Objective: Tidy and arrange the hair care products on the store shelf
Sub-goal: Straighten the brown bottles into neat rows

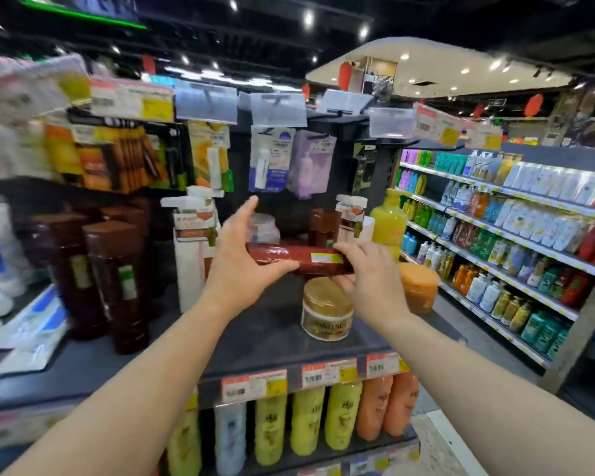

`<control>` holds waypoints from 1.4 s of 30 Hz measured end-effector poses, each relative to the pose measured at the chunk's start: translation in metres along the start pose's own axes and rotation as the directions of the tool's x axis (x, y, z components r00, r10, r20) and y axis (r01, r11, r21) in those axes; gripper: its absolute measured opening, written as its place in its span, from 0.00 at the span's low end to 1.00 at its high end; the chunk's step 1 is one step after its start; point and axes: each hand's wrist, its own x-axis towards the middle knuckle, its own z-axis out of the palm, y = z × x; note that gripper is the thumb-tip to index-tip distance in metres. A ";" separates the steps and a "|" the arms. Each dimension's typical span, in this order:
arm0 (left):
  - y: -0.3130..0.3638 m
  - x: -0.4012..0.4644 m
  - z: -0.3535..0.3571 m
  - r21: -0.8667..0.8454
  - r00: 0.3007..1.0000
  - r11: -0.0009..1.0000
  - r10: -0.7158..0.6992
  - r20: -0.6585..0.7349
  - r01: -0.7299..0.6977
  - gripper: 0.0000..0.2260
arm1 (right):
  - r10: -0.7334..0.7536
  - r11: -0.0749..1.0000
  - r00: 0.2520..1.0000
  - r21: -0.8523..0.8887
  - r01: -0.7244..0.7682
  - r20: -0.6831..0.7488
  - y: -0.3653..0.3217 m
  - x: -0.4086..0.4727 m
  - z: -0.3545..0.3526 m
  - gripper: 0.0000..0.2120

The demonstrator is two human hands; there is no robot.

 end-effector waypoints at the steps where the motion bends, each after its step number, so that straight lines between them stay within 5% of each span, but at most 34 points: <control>1: -0.002 -0.005 -0.013 -0.110 0.997 0.991 -0.076 -0.028 0.073 0.49 | -0.024 1.000 1.000 0.016 0.024 0.017 -0.012 0.001 0.004 0.22; 3: -0.008 -0.015 -0.039 -0.215 0.985 0.963 -0.172 -0.032 0.161 0.48 | -0.072 0.996 0.996 0.046 0.070 0.046 -0.032 0.002 0.010 0.23; 9: -0.039 -0.059 -0.081 -0.095 0.908 0.913 -0.376 0.187 0.397 0.45 | -0.255 0.965 0.960 -0.040 0.261 0.116 -0.072 0.016 0.010 0.24; 14: -0.068 -0.080 -0.089 -0.094 0.887 0.885 -0.444 0.131 0.456 0.39 | -0.281 0.955 0.940 -0.039 0.293 0.194 -0.090 0.013 0.021 0.23; 25: -0.063 -0.090 -0.100 -0.212 0.864 0.838 -0.492 0.102 0.503 0.30 | -0.252 0.967 0.951 0.017 0.253 0.180 -0.093 0.006 0.039 0.26; 28: -0.067 -0.094 -0.100 -0.303 0.847 0.797 -0.525 0.080 0.523 0.24 | -0.052 0.982 0.997 0.184 0.042 0.052 -0.101 0.001 0.037 0.38; 30: -0.070 -0.096 -0.100 -0.408 0.828 0.740 -0.555 0.078 0.534 0.22 | 0.173 0.891 0.979 0.406 -0.202 0.107 -0.109 0.000 0.033 0.47; 32: -0.069 -0.097 -0.098 -0.520 0.814 0.664 -0.570 0.113 0.537 0.21 | 0.294 0.662 0.911 0.625 -0.413 0.290 -0.116 -0.001 0.034 0.50; 35: -0.070 -0.096 -0.098 -0.622 0.806 0.564 -0.559 0.196 0.543 0.21 | 0.168 0.283 0.799 0.748 -0.600 0.578 -0.127 -0.006 0.039 0.37; 38: -0.070 -0.097 -0.100 -0.652 0.800 0.498 -0.516 0.307 0.572 0.22 | -0.036 0.198 0.763 0.753 -0.627 0.645 -0.138 -0.009 0.041 0.20; 42: -0.071 -0.102 -0.102 -0.655 0.770 0.431 -0.492 0.406 0.620 0.20 | -0.122 0.144 0.750 0.759 -0.635 0.650 -0.140 -0.010 0.046 0.23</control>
